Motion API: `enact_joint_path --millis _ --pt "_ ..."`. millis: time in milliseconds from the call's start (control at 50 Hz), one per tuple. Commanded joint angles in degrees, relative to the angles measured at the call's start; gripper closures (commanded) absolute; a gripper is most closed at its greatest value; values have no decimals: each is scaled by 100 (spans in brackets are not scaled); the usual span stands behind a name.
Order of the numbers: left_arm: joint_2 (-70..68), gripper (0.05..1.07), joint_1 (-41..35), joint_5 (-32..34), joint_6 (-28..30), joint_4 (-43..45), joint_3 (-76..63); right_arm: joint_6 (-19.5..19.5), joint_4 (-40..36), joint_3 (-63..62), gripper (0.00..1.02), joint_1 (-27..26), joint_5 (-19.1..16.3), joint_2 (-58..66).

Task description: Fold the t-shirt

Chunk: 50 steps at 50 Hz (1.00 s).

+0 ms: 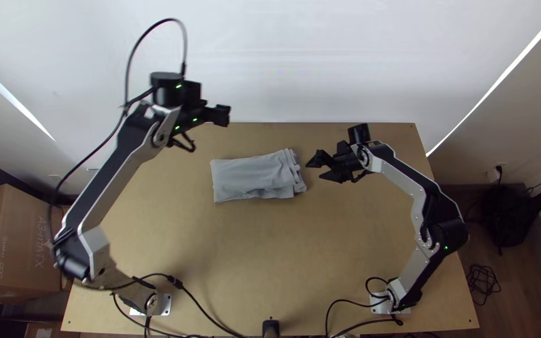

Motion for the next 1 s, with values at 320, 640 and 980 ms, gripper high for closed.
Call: enact_joint_path --millis 320,640,980 --pt "-2814 9 1960 165 -34 2677 -4876 -47 58 906 4 576 37 1052" --pt "-4045 10 2769 279 -728 4927 -7047 -38 58 1267 4 884 98 1394" --pt "-4678 10 3155 173 -869 5402 -8014 -126 -162 1627 94 1086 204 1755"
